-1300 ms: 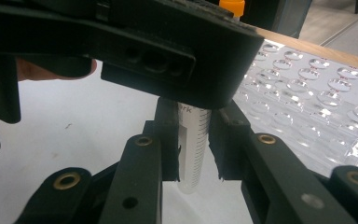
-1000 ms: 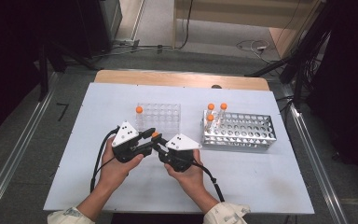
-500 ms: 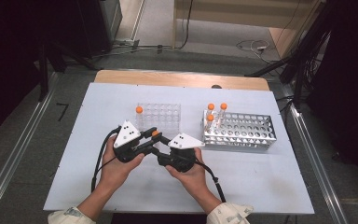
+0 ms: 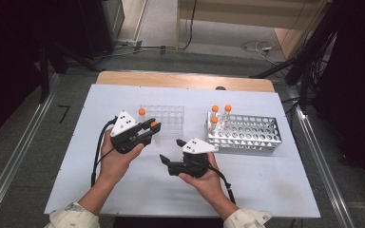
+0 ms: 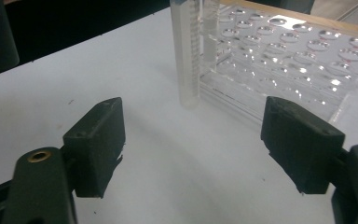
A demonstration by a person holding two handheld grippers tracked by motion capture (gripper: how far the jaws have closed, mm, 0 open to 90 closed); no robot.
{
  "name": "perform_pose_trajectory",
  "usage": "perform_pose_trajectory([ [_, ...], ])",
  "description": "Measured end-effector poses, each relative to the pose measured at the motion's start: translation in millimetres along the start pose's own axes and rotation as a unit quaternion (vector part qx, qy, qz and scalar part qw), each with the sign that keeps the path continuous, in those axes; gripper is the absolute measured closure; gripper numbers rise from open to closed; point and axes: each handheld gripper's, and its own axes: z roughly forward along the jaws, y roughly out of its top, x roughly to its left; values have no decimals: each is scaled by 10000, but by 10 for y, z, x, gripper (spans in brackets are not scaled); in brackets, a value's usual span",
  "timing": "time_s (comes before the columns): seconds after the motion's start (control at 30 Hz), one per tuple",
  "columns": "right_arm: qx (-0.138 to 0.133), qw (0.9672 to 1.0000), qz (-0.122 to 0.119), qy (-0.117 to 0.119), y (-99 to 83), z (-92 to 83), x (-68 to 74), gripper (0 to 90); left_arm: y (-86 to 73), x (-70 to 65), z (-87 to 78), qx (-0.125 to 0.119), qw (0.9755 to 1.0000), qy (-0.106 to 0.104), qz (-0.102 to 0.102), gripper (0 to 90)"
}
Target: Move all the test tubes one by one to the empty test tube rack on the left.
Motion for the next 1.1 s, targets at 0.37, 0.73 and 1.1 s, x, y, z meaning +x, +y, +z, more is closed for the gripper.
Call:
perform_pose_trajectory([
  [0.37,60,9999,141,-33,-99,-164,-87,184,166,194,48,-37,9996,264,-111,715],
  [0.73,33,9998,176,-56,-139,-289,-116,187,360,335,155,-132,9985,517,-140,715],
  [1.1,26,9998,179,-58,-148,-284,-120,188,369,443,299,-63,9973,729,-110,715],
])
